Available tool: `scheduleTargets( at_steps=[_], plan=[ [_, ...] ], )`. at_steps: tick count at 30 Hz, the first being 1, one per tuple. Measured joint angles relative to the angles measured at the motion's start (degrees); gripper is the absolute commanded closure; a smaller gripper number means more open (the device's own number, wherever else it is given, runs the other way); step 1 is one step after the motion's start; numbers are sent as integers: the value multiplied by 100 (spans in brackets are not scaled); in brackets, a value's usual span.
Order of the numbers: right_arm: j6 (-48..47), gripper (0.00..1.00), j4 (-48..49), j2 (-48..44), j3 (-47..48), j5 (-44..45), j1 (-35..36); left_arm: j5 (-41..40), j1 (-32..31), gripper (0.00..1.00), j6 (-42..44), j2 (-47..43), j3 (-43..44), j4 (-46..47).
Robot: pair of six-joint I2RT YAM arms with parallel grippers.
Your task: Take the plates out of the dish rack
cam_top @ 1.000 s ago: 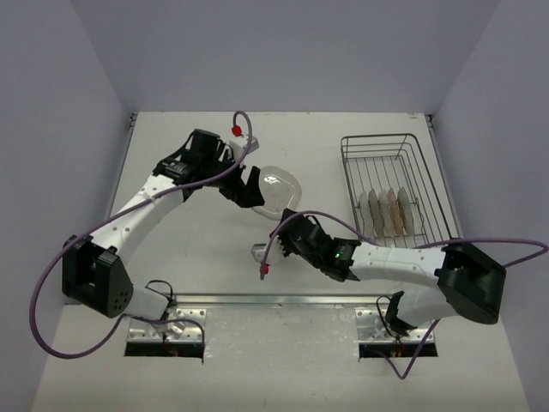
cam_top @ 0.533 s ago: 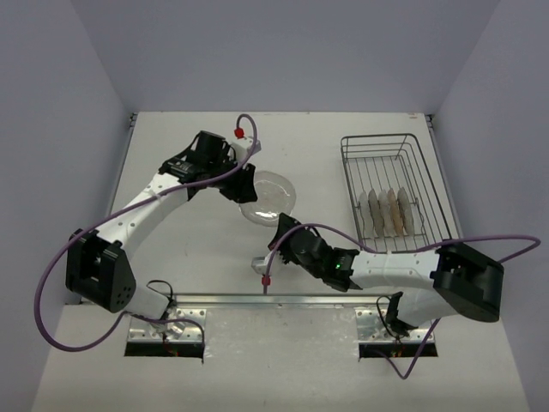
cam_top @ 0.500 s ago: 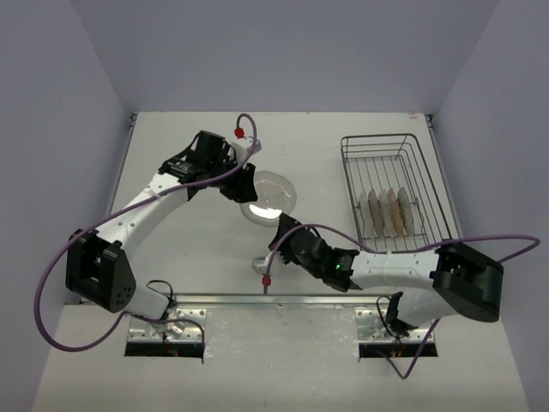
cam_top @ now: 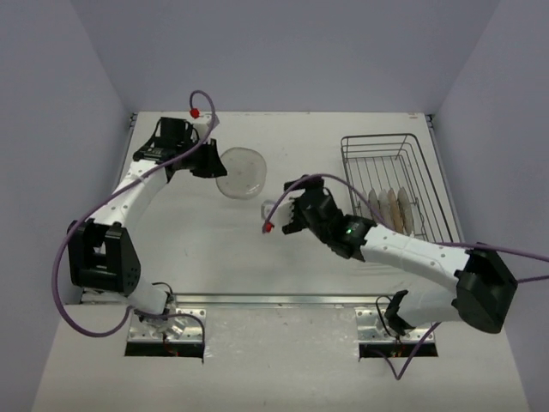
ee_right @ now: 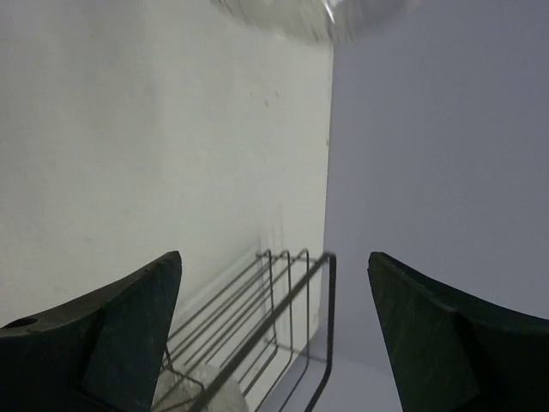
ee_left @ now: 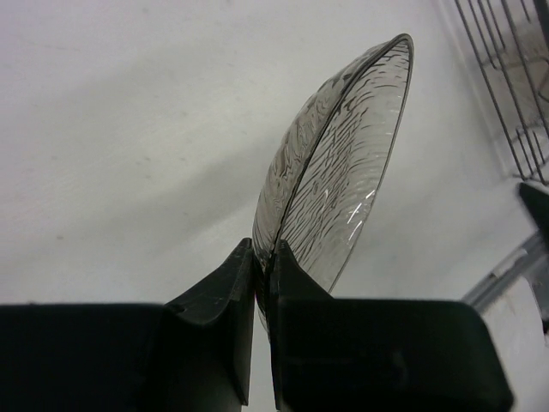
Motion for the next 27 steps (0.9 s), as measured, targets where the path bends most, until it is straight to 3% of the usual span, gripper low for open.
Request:
scheduleTargets(
  at_steps=[6, 12, 19, 23, 27],
  plan=[
    [2272, 10, -1379, -671, 901, -608, -1998, -22, 512, 100, -404, 1193, 782, 296],
    [3807, 10, -2572, -1120, 787, -1546, -3199, 82, 600, 100, -606, 2953, 2345, 178],
    [4644, 9, -3633, -1181, 734, -2693, -4357, -29, 930, 92, -561, 5133, 4452, 49],
    [4933, 9, -4097, -1114, 918, -3322, -4947, 216, 1157, 84, -671, 5596, 4687, -24],
    [5128, 9, -4378, -994, 1196, -3840, -5297, 248, 1286, 67, -685, 5769, 4806, -57]
  ],
)
